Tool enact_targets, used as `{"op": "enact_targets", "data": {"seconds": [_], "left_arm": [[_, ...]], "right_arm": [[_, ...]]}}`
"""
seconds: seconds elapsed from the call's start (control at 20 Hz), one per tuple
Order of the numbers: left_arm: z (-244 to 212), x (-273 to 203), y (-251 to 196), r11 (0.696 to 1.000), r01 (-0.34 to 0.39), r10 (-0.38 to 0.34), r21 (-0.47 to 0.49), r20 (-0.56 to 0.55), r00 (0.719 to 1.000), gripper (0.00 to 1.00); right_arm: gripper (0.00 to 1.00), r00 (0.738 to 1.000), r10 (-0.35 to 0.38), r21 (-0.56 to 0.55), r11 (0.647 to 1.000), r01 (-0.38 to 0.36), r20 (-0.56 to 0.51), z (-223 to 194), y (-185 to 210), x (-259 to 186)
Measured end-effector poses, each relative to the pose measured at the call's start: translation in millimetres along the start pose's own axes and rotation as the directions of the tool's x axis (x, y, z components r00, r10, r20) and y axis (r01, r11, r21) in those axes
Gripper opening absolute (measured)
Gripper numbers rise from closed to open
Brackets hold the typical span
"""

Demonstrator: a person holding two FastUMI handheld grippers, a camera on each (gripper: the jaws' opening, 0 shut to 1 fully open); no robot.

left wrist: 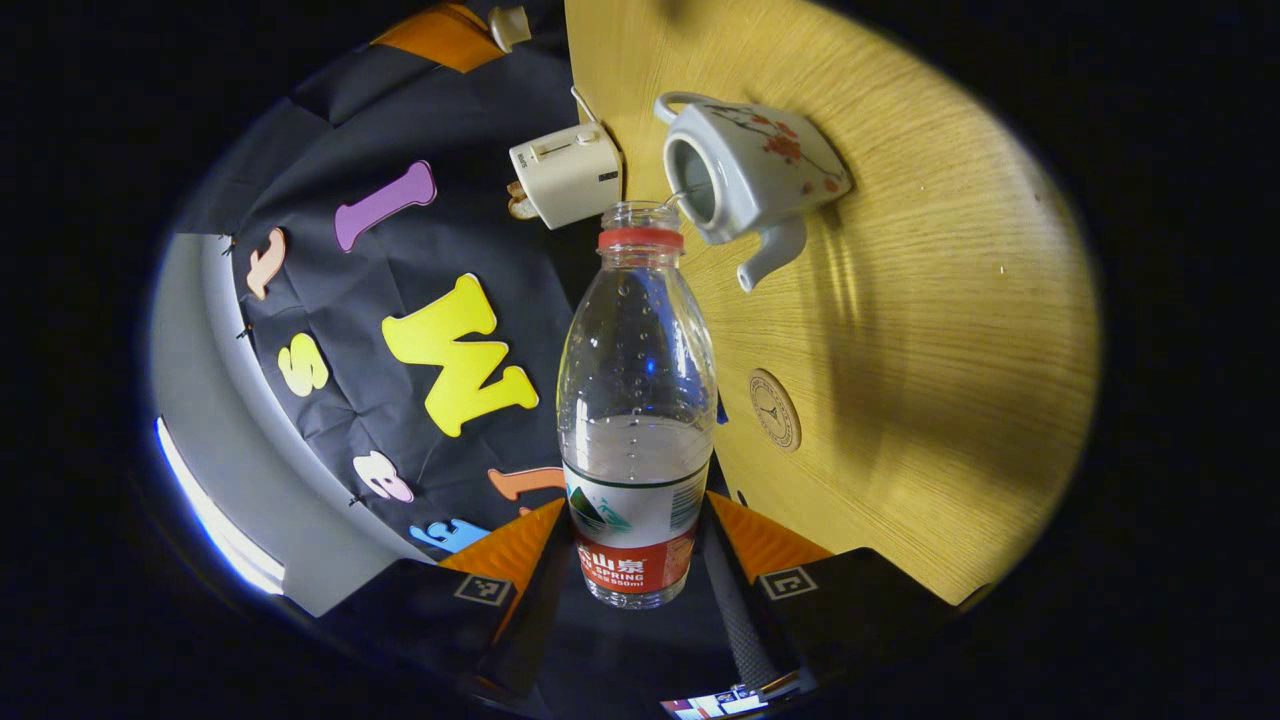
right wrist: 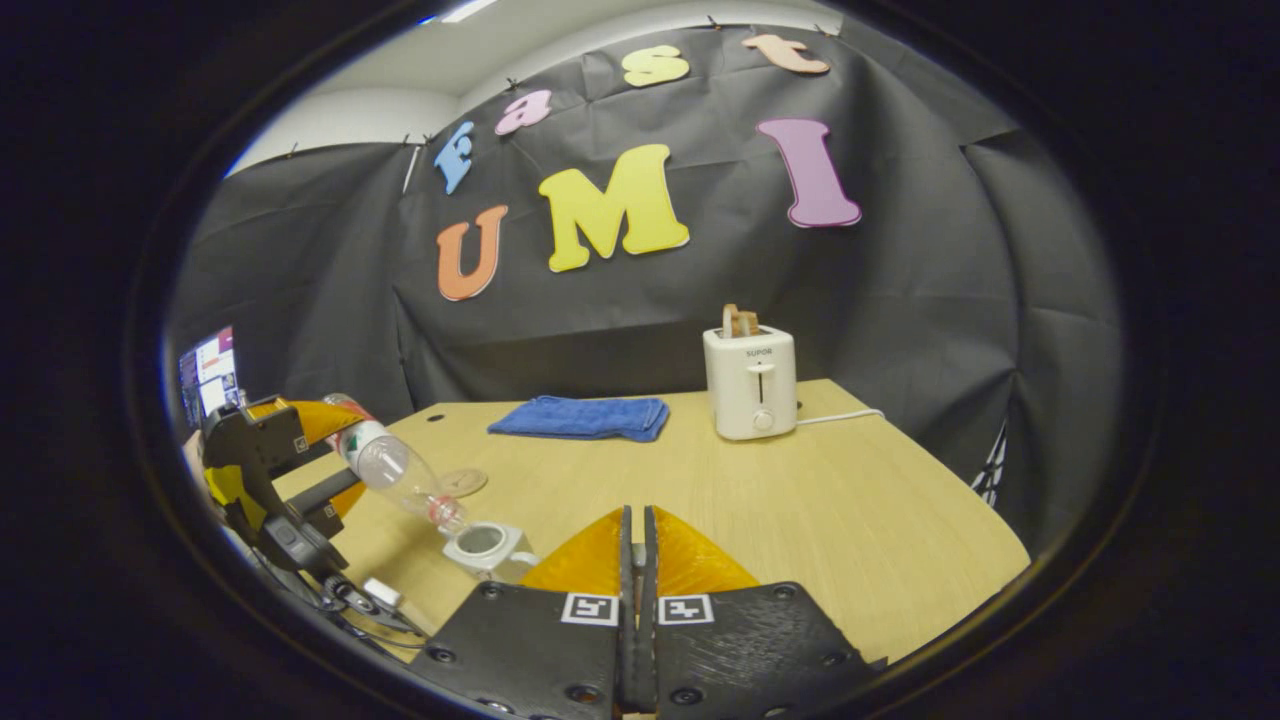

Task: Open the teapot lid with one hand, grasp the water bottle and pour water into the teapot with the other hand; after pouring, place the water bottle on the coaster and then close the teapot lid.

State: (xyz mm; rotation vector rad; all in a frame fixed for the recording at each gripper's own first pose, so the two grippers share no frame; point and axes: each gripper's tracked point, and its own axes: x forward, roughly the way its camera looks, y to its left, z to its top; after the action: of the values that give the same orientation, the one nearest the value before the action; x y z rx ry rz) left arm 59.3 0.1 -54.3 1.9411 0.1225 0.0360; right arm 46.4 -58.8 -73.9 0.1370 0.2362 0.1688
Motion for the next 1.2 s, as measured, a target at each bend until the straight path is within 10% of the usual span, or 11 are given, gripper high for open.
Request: {"op": "enact_targets", "data": {"seconds": [1.2], "left_arm": [[10.1,3.9,47.6,0.966,-0.138,0.136,0.219,0.023,0.99,0.78]], "right_arm": [[0.0,0.999,0.026,-0.016,1.0,-0.026,0.022,9.3,2.5,-8.4]]}}
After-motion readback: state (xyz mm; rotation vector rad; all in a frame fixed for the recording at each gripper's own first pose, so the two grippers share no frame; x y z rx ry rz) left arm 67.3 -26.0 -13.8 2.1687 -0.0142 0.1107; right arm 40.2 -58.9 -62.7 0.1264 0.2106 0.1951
